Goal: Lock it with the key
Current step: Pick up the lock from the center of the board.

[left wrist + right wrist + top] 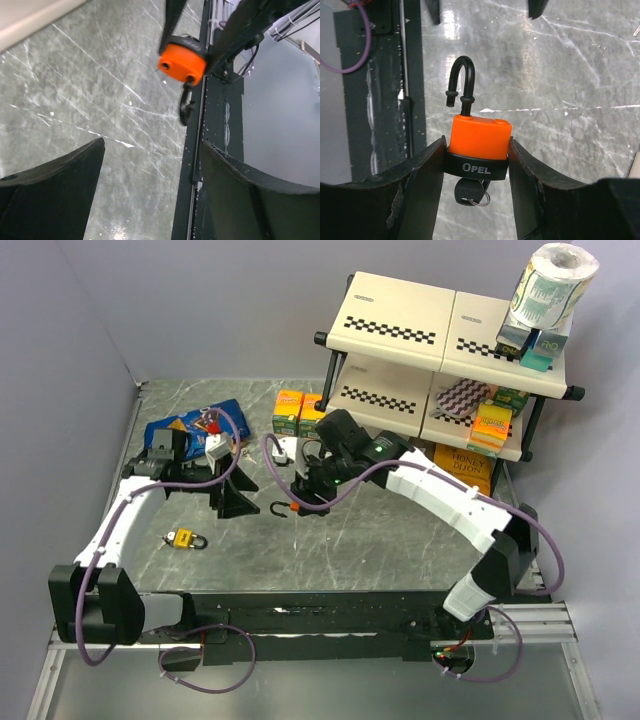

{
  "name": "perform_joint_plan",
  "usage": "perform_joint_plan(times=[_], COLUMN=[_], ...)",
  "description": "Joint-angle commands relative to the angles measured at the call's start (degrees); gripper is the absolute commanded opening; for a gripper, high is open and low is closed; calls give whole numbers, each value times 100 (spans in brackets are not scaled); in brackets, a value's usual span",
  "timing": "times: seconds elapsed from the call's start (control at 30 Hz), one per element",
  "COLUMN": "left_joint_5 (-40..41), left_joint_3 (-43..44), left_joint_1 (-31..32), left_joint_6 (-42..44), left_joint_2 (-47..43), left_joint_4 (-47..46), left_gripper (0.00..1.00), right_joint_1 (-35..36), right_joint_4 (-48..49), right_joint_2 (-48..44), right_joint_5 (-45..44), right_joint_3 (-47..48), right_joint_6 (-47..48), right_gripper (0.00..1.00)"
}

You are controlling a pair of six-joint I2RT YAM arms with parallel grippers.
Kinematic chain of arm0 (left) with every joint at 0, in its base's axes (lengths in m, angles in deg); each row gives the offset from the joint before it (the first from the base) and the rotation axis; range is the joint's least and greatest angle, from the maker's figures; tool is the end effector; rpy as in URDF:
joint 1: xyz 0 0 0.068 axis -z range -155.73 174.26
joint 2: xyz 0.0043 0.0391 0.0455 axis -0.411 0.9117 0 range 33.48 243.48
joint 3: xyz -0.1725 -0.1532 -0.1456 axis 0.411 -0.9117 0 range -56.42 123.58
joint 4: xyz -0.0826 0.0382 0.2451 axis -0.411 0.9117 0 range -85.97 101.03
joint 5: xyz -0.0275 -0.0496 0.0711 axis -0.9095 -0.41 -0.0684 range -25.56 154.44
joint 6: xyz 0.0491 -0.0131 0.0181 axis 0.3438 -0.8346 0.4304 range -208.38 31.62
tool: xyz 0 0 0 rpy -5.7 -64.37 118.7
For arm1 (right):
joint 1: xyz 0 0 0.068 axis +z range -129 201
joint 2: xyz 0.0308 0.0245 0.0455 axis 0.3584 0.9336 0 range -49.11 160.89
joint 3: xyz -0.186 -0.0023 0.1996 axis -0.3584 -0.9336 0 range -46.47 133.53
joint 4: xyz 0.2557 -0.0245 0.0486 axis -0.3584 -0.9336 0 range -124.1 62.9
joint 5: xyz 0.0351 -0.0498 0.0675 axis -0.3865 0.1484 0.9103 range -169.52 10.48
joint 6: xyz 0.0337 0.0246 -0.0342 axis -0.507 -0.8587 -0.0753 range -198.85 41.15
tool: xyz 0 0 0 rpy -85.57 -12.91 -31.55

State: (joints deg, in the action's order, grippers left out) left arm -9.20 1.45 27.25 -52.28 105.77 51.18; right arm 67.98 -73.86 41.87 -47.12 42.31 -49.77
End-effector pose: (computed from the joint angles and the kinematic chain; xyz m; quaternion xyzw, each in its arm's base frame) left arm 0.2298 -0.0462 0.2882 0.3982 0.6821 -0.5009 0.3540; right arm 0.2180 0.2615 0.3495 -0.6311 0.6482 0.3105 0.2919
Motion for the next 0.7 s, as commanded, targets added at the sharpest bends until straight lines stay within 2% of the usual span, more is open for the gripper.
perform_joint_plan(times=[0.0, 0.1, 0.13, 0.27, 0.37, 0.57, 0.67], left_joint_5=[-316, -291, -230, 17, 139, 386, 483], left_joint_3=[-73, -319, -424, -1039, -1137, -1181, -1172], left_joint_1=[35, 272, 430, 677, 940, 1468, 1591], left_joint_6=[-428, -585, -769, -2164, -2720, -3073, -3153], left_joint_2=[-268, -566, -758, -1182, -1358, -1472, -1455], left_joint_4=[-462, -689, -1151, -2505, -3079, -3300, -3380], left_gripper=[82, 79, 78, 75, 74, 73, 70], right_joint_1=[-22, -22, -31, -14, -14, 21, 74], right_joint_4=[159, 97, 88, 89, 53, -26, -26], right_joint_2=[-730, -810, -827, -950, -986, -1003, -1047], right_joint_5=[117, 82, 108, 257, 319, 442, 469], right_joint_3=[-141, -194, -211, -255, -246, -159, -167], right_joint_6=[-175, -166, -175, -175, -166, -113, -87], right_gripper=[0, 0, 0, 0, 0, 0, 0])
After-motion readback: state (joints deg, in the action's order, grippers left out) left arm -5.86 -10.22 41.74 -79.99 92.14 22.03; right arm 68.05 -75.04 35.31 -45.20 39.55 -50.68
